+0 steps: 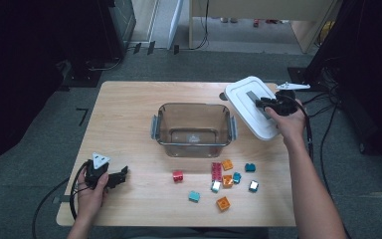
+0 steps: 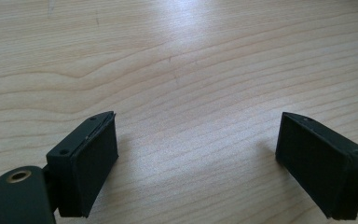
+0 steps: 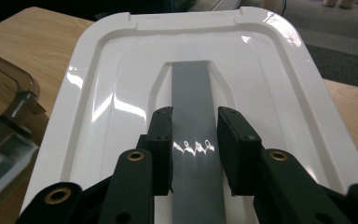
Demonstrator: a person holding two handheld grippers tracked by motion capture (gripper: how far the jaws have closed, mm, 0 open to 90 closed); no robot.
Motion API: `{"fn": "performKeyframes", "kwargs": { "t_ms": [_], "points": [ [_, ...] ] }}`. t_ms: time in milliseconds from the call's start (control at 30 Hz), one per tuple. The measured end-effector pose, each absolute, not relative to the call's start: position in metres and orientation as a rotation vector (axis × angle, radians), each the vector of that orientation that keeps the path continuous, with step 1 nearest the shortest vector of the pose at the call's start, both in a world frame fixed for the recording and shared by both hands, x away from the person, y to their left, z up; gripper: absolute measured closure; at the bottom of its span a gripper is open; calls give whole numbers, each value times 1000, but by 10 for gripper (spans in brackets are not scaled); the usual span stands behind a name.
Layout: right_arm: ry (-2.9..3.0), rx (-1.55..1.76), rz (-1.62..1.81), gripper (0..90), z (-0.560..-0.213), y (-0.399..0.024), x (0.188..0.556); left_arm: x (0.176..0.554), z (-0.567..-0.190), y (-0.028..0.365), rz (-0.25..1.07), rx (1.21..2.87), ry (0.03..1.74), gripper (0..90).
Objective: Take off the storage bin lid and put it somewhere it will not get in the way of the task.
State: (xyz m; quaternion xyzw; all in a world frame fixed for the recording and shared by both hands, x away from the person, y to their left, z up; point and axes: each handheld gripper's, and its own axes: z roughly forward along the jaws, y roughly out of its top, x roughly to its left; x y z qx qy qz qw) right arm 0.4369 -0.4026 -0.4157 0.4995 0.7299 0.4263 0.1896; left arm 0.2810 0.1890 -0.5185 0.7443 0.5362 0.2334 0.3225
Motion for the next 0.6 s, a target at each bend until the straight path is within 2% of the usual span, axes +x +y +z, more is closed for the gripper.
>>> {"fn": "performKeyframes", "kwargs": {
  "t_ms": [600],
  "points": [
    [2052, 1514, 1060, 680, -465, -397, 449, 281, -519, 189, 613, 1954, 1408, 127]
  ]
}}
